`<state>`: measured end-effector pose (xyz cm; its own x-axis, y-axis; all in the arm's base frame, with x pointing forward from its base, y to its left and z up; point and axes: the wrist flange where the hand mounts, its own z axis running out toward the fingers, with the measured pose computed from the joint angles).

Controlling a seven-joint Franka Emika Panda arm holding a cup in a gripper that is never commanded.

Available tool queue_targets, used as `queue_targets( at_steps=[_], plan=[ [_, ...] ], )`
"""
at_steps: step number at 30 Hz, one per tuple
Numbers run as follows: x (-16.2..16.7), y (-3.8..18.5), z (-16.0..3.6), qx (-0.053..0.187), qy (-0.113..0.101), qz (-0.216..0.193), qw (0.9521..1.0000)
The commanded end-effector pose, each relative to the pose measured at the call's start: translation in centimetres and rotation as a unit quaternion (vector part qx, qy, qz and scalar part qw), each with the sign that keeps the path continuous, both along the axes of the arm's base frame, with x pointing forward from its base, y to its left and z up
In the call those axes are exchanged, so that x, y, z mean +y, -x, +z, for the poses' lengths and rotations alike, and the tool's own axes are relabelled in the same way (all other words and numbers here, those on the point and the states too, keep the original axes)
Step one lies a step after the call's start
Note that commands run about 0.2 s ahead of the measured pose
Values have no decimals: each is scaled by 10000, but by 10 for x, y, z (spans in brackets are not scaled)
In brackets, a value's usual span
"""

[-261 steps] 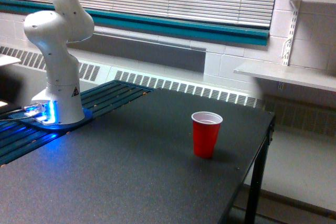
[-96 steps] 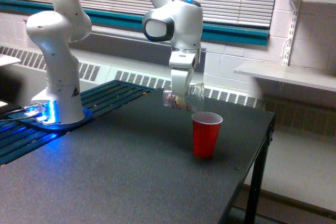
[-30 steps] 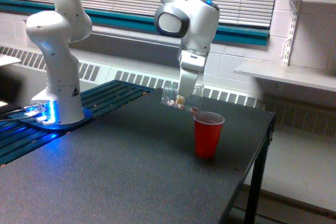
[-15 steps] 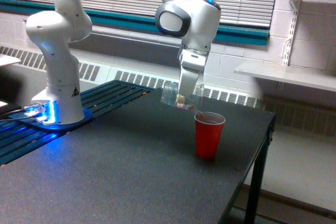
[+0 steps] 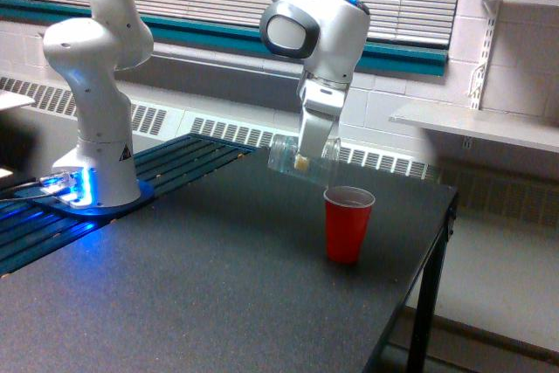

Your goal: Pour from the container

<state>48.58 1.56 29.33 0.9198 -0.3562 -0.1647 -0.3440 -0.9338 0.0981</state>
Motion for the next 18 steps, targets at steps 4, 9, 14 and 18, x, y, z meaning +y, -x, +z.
queue_targets(
  at_steps=[4, 9, 14, 18],
  plan=[
    [1, -4, 6, -83, -36, 47, 9999],
    [-1, -4, 12, -163, -41, 34, 9999],
    [-2, -4, 18, -270, -31, -7, 9996],
    [-4, -3, 23, -386, -32, -49, 9992]
  ],
)
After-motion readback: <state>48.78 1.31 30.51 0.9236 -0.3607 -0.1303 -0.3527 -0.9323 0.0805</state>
